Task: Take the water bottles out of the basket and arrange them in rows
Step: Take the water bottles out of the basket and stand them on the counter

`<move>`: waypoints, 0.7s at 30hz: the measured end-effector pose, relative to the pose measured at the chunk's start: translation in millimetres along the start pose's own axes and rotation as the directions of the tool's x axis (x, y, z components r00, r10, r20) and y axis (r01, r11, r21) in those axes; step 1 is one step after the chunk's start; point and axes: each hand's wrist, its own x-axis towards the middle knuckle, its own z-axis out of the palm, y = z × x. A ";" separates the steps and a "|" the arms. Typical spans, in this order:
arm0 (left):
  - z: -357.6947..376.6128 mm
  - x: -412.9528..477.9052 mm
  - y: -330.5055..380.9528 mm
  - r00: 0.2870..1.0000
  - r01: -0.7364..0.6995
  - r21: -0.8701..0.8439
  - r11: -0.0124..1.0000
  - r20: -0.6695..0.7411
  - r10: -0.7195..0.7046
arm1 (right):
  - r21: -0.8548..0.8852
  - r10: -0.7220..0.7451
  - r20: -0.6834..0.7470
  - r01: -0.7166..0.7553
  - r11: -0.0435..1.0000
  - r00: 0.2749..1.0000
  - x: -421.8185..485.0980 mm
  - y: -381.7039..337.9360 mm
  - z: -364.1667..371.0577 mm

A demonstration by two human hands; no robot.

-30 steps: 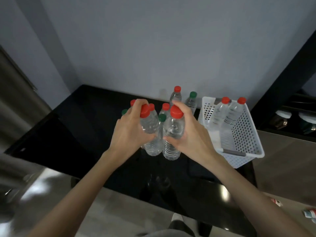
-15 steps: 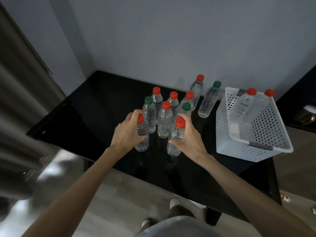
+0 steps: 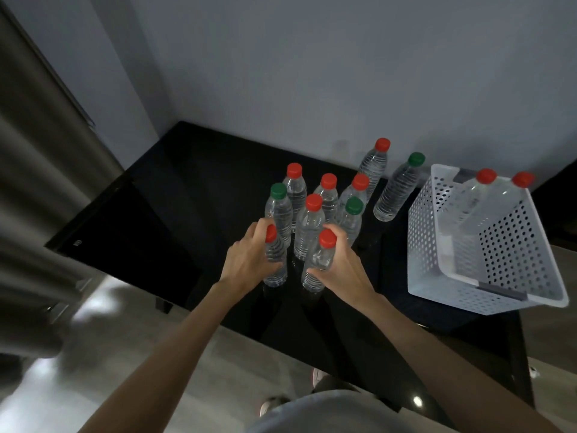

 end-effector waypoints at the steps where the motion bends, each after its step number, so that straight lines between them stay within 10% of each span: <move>1: 0.9 0.7 0.1 1.000 -0.005 0.029 1.000 0.021 0.005 | -0.020 -0.011 0.004 0.011 1.000 1.000 1.2 0.8 0.0; 12: -0.2 -11.2 3.2 0.992 -0.100 0.042 0.994 -0.069 0.103 | -0.210 -0.047 0.110 0.070 0.975 0.993 -7.3 -5.7 -23.1; 21: -42.6 -10.2 82.6 0.828 -0.390 0.117 0.913 -0.390 0.403 | -0.437 -0.211 -0.240 0.088 0.895 0.948 -34.0 -40.2 -101.0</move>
